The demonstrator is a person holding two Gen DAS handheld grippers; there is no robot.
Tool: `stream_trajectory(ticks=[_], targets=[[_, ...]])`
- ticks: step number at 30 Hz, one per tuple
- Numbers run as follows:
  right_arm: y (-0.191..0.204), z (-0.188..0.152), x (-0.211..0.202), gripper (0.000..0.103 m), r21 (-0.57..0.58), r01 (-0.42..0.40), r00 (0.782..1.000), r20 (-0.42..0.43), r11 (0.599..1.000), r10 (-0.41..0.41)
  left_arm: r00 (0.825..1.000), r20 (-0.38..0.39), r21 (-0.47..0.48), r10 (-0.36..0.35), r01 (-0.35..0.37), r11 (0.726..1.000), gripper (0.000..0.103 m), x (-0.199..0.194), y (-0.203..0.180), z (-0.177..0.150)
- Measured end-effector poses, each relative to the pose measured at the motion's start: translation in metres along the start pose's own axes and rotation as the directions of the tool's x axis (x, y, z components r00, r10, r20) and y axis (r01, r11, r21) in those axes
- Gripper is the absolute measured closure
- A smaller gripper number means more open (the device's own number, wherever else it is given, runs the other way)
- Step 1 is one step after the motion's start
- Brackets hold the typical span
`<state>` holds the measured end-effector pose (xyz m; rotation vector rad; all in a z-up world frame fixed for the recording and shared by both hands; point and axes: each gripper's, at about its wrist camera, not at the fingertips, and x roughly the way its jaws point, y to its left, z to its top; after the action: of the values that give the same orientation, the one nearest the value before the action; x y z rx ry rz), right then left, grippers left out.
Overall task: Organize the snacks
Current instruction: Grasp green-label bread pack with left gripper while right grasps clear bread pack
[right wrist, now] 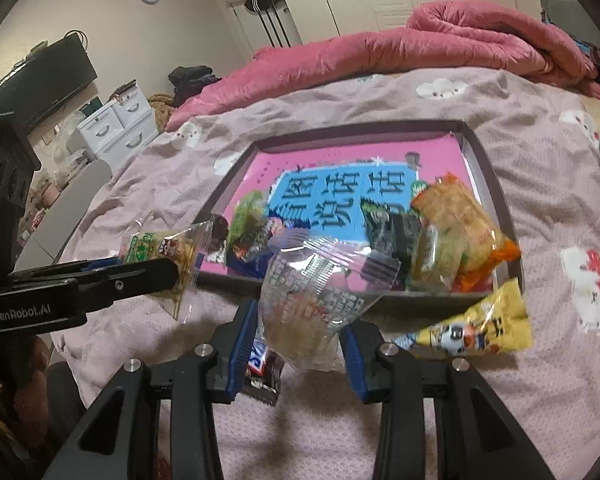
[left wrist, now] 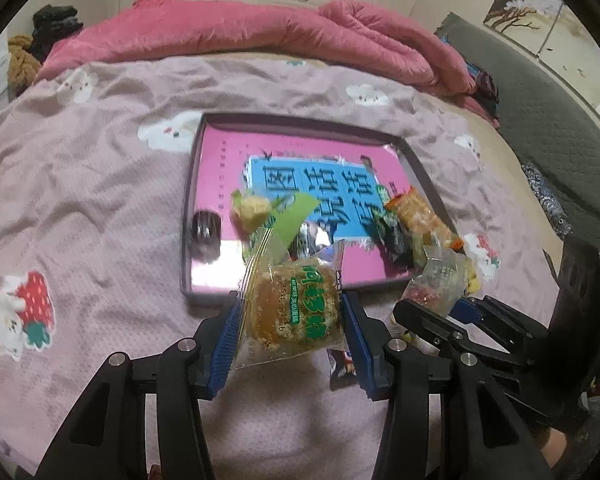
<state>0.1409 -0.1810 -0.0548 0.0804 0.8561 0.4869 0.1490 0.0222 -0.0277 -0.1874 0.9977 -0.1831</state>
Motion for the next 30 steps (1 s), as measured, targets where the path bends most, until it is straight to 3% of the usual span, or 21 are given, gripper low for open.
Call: stream_trajectory(ticks=[18,30], targets=[[-0.006,0.031,-0.001,0.062,0.009,0.018,0.999,0.044,1.000,-0.019,0.999,0.025,0.007,0.048,-0.048,0.999,0.052,0.019,0.012,0.030],[-0.013,0.036,0.006,0.062,0.025,0.033,0.999,0.024,0.999,-0.034,0.997,-0.033,-0.023,0.072,-0.073,0.997,0.052,0.056,0.022,0.029]])
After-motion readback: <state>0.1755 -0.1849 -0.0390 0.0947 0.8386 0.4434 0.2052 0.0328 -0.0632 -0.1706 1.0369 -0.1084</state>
